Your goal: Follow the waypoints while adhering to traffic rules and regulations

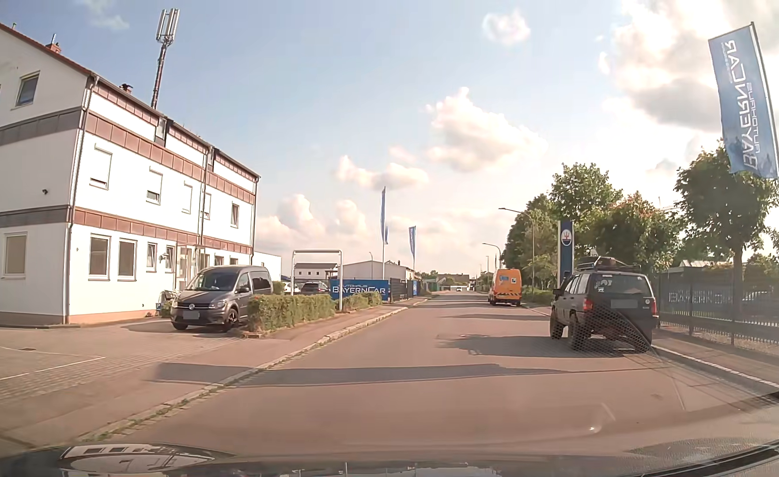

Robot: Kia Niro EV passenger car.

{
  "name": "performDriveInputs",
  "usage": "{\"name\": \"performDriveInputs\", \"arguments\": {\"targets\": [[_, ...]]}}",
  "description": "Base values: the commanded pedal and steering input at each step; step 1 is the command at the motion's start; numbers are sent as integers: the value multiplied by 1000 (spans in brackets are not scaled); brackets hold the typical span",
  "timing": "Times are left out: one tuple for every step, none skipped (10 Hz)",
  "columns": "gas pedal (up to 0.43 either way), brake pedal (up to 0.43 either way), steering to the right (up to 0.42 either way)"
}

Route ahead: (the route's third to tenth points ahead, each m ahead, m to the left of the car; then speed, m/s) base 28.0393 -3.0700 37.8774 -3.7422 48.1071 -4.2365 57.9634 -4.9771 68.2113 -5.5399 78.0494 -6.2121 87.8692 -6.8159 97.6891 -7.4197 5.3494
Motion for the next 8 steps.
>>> {"name": "performDriveInputs", "arguments": {"targets": [[248,18,99],[248,18,90],[248,12,73],[260,18,58],[260,18,50],[260,12,42],[260,12,32],[260,12,24]]}}
